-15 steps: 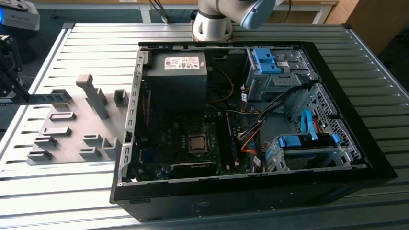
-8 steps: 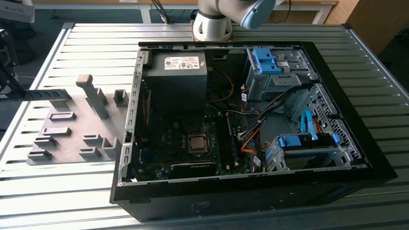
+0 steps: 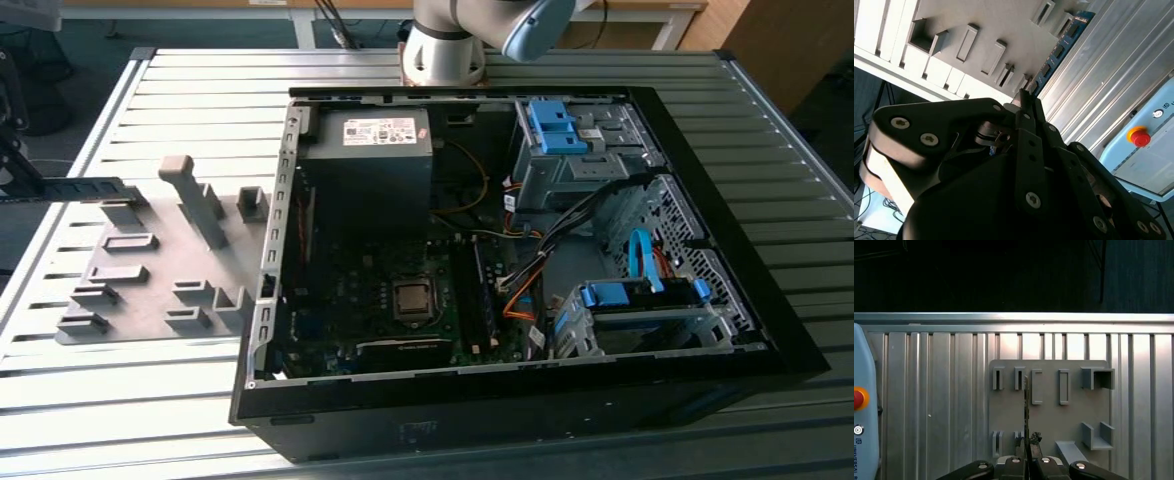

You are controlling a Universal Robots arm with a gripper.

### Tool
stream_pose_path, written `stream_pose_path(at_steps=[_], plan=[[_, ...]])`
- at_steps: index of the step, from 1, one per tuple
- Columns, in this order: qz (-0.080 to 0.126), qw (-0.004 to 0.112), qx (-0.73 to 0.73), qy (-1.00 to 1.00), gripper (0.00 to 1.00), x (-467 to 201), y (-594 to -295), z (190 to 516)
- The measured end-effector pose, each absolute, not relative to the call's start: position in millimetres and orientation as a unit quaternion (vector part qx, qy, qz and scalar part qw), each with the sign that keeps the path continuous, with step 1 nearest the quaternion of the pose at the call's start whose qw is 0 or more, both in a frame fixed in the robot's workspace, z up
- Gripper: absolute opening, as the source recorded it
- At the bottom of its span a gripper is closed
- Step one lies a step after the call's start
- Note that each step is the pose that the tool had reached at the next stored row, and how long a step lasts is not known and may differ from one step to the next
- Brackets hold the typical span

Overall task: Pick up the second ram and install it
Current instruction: 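Pick up the second ram and move it above second insertion slot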

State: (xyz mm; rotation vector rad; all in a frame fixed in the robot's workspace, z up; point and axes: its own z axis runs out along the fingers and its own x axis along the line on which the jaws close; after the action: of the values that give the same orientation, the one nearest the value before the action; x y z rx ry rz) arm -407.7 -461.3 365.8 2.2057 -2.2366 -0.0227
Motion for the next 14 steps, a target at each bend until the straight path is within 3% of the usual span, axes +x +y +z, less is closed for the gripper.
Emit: stream_pose_path(at_steps=[14], plan=[[-0.007,0.000,0.702,-0.712,0.14,-408,-461,384]])
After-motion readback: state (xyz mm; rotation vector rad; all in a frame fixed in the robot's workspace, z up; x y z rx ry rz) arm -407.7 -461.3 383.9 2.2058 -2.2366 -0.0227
